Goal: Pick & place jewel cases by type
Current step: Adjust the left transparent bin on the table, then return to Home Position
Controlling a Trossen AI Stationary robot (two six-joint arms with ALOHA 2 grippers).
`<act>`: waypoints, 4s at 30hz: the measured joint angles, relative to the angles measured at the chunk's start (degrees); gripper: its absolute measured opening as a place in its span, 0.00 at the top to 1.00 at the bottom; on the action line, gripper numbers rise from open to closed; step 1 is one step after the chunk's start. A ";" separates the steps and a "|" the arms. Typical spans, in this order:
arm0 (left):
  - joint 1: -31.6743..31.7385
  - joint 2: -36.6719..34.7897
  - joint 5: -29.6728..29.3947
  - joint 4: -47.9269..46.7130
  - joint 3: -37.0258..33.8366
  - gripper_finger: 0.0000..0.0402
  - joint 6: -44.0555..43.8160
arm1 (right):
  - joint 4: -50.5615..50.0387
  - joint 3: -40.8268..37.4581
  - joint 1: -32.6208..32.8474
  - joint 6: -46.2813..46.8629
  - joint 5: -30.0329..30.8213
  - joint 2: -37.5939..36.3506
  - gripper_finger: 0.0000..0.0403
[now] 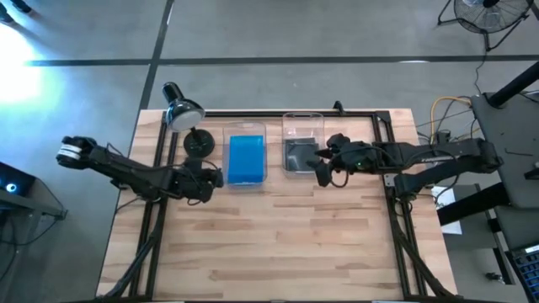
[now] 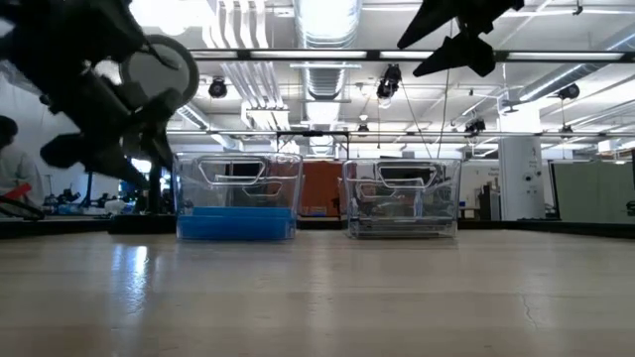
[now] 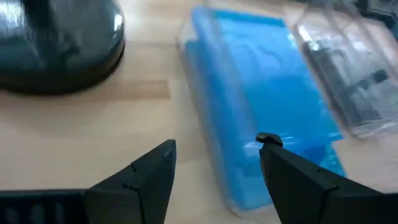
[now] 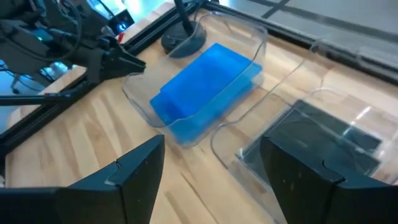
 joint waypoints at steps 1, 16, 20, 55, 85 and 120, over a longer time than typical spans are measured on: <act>0.07 0.28 0.08 2.02 -1.62 0.47 -0.90 | 0.17 -0.05 0.03 0.57 -0.09 0.26 0.36; 9.00 8.79 0.52 22.41 -8.32 0.47 -5.11 | 0.02 -0.31 0.00 3.20 -0.17 1.11 0.34; 14.58 16.02 7.75 33.82 -6.38 0.47 3.49 | 0.04 -0.31 -0.01 3.20 -0.16 1.13 0.34; -5.45 2.37 3.22 21.49 19.59 0.47 36.57 | 8.73 -2.31 4.47 -9.76 -10.87 -11.20 0.36; -4.53 -18.51 18.07 72.94 -21.96 0.47 22.66 | 21.55 -36.71 4.49 -10.77 -14.79 -52.04 0.35; 26.09 -58.68 12.82 37.07 -26.90 0.47 22.61 | 26.04 -53.93 1.75 -10.81 -16.17 -63.64 0.37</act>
